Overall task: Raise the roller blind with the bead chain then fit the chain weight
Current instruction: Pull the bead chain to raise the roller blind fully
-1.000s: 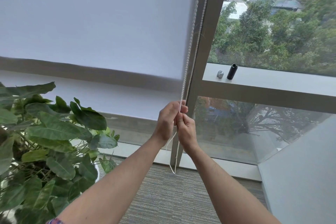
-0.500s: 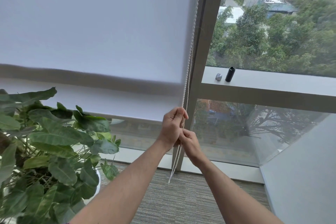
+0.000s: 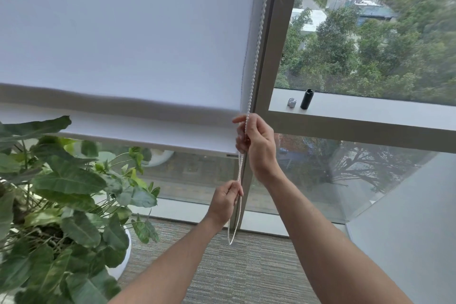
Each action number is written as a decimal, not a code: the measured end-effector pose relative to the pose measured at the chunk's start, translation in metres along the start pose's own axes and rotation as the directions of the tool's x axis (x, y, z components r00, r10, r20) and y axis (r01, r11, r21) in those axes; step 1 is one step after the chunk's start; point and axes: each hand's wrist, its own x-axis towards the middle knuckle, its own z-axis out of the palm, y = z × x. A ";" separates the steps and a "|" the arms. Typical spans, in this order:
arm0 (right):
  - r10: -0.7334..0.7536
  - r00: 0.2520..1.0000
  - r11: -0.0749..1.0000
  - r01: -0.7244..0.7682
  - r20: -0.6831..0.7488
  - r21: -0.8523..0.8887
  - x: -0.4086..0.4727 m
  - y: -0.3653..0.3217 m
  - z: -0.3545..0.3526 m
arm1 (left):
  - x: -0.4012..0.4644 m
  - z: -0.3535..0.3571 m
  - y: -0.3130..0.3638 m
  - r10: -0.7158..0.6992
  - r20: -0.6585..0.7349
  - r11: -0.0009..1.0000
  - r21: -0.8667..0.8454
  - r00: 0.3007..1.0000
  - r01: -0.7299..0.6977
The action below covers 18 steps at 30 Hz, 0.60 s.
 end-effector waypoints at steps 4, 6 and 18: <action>-0.084 0.988 0.985 0.063 -0.126 -0.160 -0.012 0.015 0.010 | -0.006 0.005 -0.005 -0.003 0.027 0.999 0.044 1.000 0.002; -0.162 0.973 0.950 0.110 -0.162 -0.292 -0.017 0.021 0.011 | -0.008 0.005 -0.006 -0.010 0.056 0.997 0.072 0.998 0.006; -0.101 0.979 0.880 0.004 -0.179 -0.474 -0.047 0.072 -0.013 | 0.020 -0.017 0.052 -0.021 -0.014 1.000 0.014 1.000 0.021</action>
